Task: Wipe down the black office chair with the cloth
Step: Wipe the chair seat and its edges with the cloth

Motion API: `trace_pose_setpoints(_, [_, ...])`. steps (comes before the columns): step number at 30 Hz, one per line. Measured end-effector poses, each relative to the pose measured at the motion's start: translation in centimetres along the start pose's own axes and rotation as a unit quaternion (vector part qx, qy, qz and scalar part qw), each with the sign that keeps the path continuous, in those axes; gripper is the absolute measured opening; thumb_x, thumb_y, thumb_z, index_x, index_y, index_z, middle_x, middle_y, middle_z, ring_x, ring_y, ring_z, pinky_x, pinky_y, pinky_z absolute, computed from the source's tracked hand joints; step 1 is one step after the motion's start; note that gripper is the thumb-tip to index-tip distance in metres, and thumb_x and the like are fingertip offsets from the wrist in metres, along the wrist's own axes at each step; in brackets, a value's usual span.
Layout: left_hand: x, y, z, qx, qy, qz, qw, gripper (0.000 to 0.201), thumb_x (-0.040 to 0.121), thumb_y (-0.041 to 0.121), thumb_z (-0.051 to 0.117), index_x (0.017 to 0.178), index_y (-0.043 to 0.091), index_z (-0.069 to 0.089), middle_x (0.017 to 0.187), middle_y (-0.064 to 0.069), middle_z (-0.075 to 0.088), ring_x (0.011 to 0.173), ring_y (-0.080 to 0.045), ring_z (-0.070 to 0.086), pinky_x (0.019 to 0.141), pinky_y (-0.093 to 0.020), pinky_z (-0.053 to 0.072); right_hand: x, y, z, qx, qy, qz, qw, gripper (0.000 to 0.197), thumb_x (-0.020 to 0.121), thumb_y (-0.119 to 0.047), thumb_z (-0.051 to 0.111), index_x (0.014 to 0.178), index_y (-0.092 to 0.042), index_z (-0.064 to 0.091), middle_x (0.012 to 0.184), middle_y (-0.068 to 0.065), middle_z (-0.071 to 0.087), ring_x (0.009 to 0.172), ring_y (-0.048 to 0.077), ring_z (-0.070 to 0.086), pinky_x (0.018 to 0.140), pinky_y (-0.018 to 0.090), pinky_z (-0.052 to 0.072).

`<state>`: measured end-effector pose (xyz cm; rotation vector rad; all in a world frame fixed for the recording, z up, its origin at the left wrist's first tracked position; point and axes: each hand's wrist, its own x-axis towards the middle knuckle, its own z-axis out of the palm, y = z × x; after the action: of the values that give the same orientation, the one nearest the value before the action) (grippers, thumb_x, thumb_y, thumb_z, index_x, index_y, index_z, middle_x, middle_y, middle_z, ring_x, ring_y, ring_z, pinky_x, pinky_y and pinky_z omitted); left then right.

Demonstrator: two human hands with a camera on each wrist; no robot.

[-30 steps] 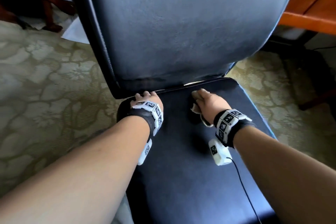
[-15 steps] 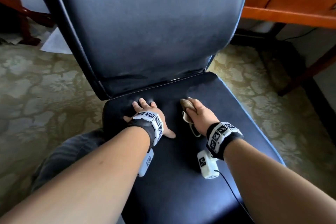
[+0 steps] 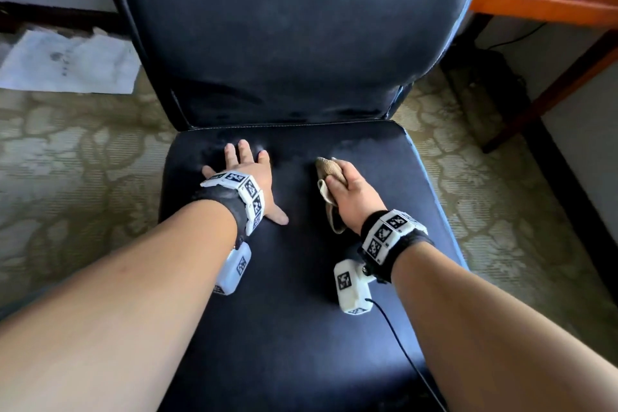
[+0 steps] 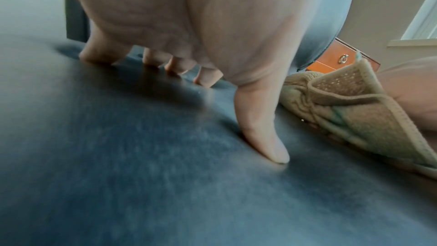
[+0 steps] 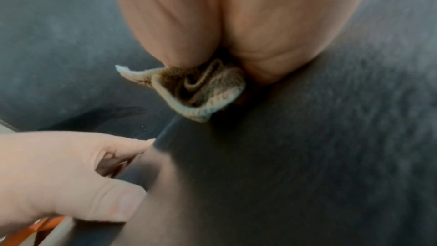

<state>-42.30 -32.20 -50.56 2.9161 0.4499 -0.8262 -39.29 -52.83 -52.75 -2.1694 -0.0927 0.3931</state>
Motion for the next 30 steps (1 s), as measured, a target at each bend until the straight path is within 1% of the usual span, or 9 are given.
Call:
trace_pose_setpoints(4, [0.5, 0.1, -0.2, -0.057, 0.037, 0.018, 0.998, 0.144, 0.061, 0.067, 0.091, 0.165, 0.028, -0.001, 0.174, -0.009, -0.016, 0.16, -0.036, -0.015, 0.125, -0.063, 0.008, 1.1, -0.2, 0.0, 0.008, 0.023, 0.019, 1.0, 0.038, 0.105, -0.033, 0.055, 0.143, -0.032, 0.051, 0.115, -0.009, 0.064, 0.104, 0.011, 0.059, 0.086, 0.015, 0.034])
trace_pose_setpoints(7, [-0.9, 1.9, -0.2, -0.086, 0.069, 0.013, 0.994, 0.107, 0.079, 0.048, 0.085, 0.161, 0.022, 0.021, 0.171, -0.011, 0.004, 0.155, -0.039, 0.008, 0.122, -0.05, 0.023, 1.1, -0.5, -0.2, 0.017, 0.034, 0.027, 0.999, 0.038, 0.105, -0.033, 0.055, 0.143, -0.034, 0.051, 0.116, -0.008, 0.065, 0.105, 0.012, 0.059, 0.088, 0.017, 0.035])
trace_pose_setpoints(9, [-2.4, 3.6, 0.0, -0.117, 0.06, -0.012, 0.991, 0.095, 0.087, 0.048, 0.075, 0.162, 0.021, 0.023, 0.172, -0.012, 0.001, 0.155, -0.041, 0.007, 0.123, -0.05, 0.022, 1.1, -0.4, -0.2, 0.024, 0.034, 0.03, 0.999, 0.037, 0.104, -0.033, 0.055, 0.141, -0.034, 0.052, 0.116, -0.008, 0.066, 0.107, 0.014, 0.062, 0.089, 0.019, 0.037])
trace_pose_setpoints(12, [-3.3, 5.1, 0.8, -0.129, -0.006, -0.036, 0.991, 0.131, 0.075, 0.082, 0.067, 0.167, 0.019, -0.004, 0.173, -0.016, -0.019, 0.158, -0.043, -0.018, 0.127, -0.058, 0.003, 1.0, -0.2, -0.1, 0.04, 0.035, 0.03, 0.998, 0.036, 0.104, -0.034, 0.055, 0.14, -0.035, 0.053, 0.114, -0.008, 0.068, 0.105, 0.014, 0.062, 0.088, 0.021, 0.038])
trace_pose_setpoints(14, [-3.2, 5.0, 1.0, -0.102, -0.019, -0.037, 0.994, 0.147, 0.065, 0.089, 0.07, 0.166, 0.018, -0.01, 0.172, -0.018, -0.022, 0.158, -0.043, -0.02, 0.127, -0.059, 0.001, 1.0, -0.2, -0.3, 0.061, 0.037, 0.035, 0.997, 0.035, 0.103, -0.037, 0.054, 0.137, -0.039, 0.055, 0.112, -0.01, 0.068, 0.102, 0.012, 0.062, 0.088, 0.022, 0.039])
trace_pose_setpoints(19, [-2.1, 4.2, 0.1, -0.063, -0.024, -0.016, 0.998, 0.146, 0.064, 0.082, 0.079, 0.167, 0.021, -0.006, 0.173, -0.015, -0.016, 0.159, -0.043, -0.012, 0.125, -0.06, 0.013, 0.8, -0.2, -0.2, 0.141, 0.059, 0.062, 0.986, 0.026, 0.096, -0.042, 0.056, 0.121, -0.048, 0.062, 0.1, -0.017, 0.073, 0.097, 0.009, 0.068, 0.098, 0.034, 0.053])
trace_pose_setpoints(23, [-0.6, 3.8, -0.1, -0.037, -0.037, 0.017, 0.998, 0.147, 0.066, 0.078, 0.08, 0.166, 0.021, -0.011, 0.173, -0.015, -0.019, 0.159, -0.043, -0.015, 0.127, -0.061, 0.014, 0.6, 0.5, 0.0, 0.215, 0.068, 0.088, 0.97, 0.029, 0.087, -0.05, 0.056, 0.115, -0.053, 0.064, 0.095, -0.015, 0.075, 0.091, 0.013, 0.071, 0.099, 0.046, 0.056])
trace_pose_setpoints(27, [0.8, 4.3, -0.5, 0.005, -0.019, 0.043, 0.999, 0.152, 0.062, 0.074, 0.085, 0.165, 0.021, -0.013, 0.173, -0.015, -0.017, 0.159, -0.043, -0.012, 0.125, -0.062, 0.02, -0.3, 1.0, 0.0, 0.257, 0.081, 0.091, 0.959, 0.026, 0.089, -0.048, 0.057, 0.114, -0.052, 0.065, 0.098, -0.016, 0.075, 0.097, 0.012, 0.071, 0.101, 0.043, 0.054])
trace_pose_setpoints(30, [0.5, 4.6, -1.0, 0.009, -0.007, 0.069, 0.998, 0.153, 0.064, 0.067, 0.09, 0.165, 0.021, -0.014, 0.173, -0.015, -0.018, 0.16, -0.039, -0.015, 0.129, -0.059, 0.009, -1.2, 0.5, -1.7, 0.274, 0.064, 0.096, 0.955, 0.026, 0.087, -0.045, 0.06, 0.11, -0.041, 0.07, 0.095, -0.009, 0.077, 0.091, 0.014, 0.072, 0.094, 0.043, 0.057])
